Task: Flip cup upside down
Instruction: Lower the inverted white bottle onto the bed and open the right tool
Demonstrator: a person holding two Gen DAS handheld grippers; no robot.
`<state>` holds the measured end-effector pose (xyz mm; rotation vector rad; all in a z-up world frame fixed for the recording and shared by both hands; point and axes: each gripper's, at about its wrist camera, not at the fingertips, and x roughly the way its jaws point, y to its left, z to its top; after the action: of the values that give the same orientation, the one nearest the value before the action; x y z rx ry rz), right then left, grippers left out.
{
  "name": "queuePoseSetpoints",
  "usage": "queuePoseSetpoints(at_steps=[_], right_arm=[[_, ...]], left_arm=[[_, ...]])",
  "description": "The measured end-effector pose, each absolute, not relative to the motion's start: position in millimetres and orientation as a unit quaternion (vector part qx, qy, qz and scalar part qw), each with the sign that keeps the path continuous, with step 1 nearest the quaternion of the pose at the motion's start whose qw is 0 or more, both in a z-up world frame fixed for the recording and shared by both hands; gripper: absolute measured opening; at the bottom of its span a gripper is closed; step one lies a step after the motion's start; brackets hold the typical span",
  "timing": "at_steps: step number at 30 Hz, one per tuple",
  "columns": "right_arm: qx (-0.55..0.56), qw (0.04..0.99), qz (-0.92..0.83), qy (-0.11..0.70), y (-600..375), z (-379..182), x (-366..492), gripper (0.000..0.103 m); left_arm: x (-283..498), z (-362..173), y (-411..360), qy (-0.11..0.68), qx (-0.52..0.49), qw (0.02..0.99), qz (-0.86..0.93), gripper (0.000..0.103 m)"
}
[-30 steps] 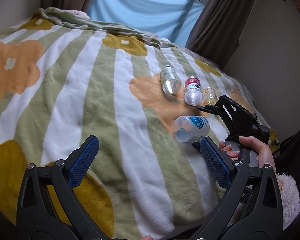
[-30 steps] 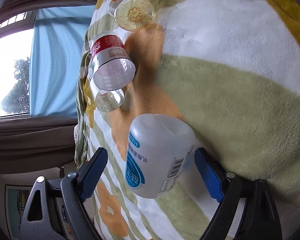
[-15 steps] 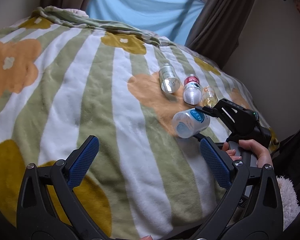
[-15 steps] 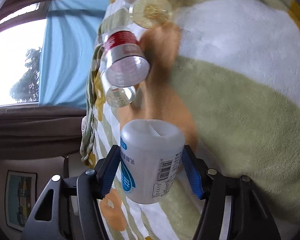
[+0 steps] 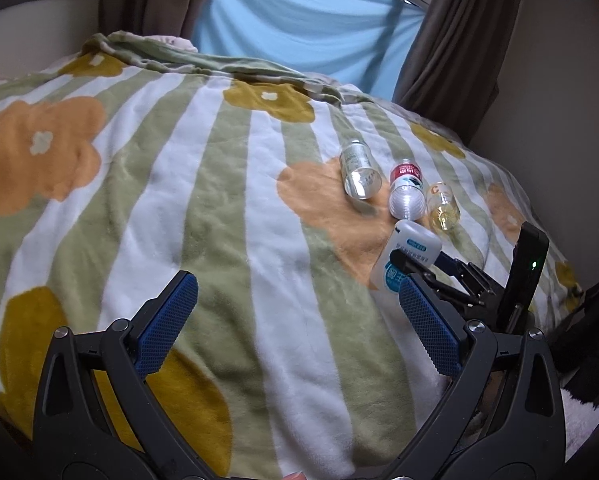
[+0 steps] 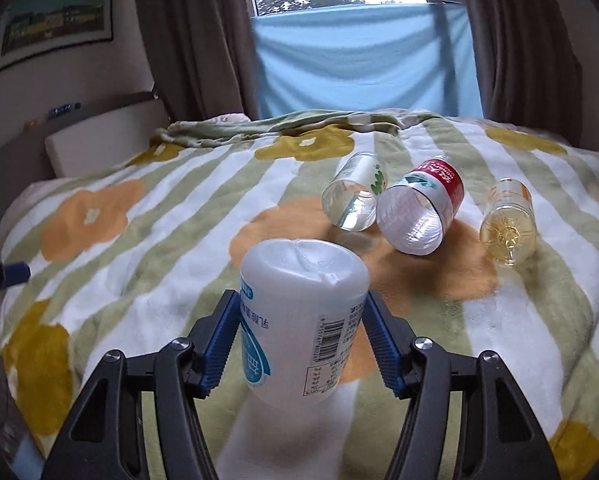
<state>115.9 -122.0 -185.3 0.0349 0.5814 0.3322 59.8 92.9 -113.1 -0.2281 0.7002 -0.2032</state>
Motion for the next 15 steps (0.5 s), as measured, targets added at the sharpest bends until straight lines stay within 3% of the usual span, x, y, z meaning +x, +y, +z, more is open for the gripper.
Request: queuePoseSetpoints(at_steps=[15], right_arm=[[-0.058,0.924,0.183,0.331,-110.9,-180.3,118.6,0.058]], left_arm=[[65.6,-112.0,78.8,0.352,-0.092,0.926,-0.104,0.101]])
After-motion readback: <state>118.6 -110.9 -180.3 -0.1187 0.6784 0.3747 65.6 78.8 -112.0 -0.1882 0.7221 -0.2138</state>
